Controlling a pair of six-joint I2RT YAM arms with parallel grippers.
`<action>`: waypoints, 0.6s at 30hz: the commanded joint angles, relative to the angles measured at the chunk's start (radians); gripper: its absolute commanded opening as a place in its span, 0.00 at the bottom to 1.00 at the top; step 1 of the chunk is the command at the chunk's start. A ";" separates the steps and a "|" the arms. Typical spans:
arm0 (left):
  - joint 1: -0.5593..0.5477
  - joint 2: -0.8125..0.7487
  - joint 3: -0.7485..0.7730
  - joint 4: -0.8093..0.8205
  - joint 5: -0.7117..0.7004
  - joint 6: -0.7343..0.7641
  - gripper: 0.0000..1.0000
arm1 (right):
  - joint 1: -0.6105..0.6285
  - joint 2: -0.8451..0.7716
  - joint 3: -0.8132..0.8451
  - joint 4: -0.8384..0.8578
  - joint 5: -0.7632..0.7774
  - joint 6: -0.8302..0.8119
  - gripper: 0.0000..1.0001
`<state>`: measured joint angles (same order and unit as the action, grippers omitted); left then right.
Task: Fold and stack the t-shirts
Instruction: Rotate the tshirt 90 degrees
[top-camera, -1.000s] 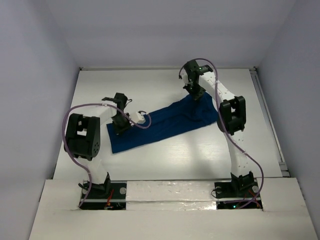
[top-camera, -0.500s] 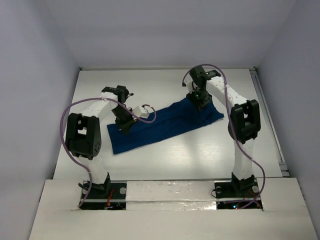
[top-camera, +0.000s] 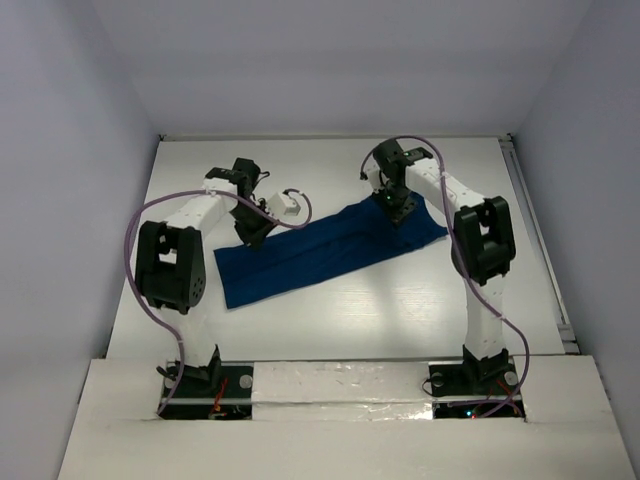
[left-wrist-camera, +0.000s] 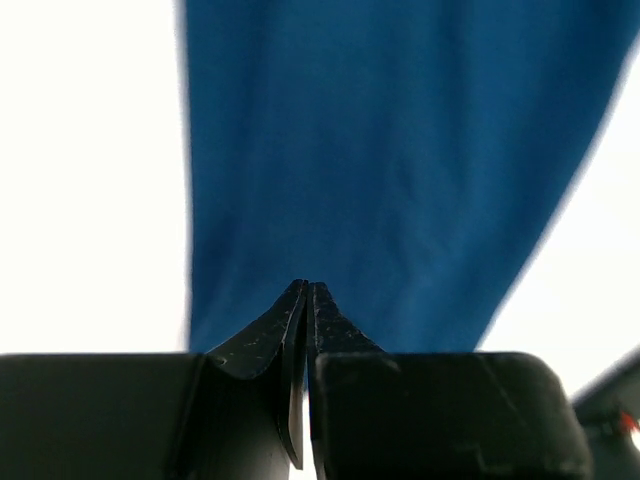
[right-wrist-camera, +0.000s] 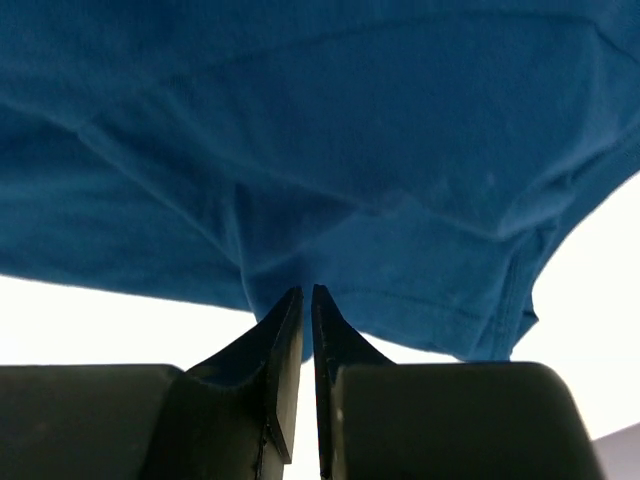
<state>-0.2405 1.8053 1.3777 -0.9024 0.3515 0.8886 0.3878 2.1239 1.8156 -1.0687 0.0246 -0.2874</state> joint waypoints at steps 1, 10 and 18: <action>-0.002 0.066 0.029 0.112 -0.046 -0.097 0.00 | 0.011 0.031 0.011 0.046 -0.017 0.024 0.13; -0.002 0.164 -0.017 0.189 -0.069 -0.109 0.00 | 0.029 0.106 0.033 0.052 -0.017 0.028 0.13; -0.002 0.216 -0.083 0.195 -0.091 -0.097 0.00 | 0.029 0.188 0.093 0.001 -0.029 0.013 0.13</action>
<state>-0.2409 1.9663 1.3693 -0.7296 0.2859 0.7795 0.4072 2.2612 1.8648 -1.0645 0.0135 -0.2726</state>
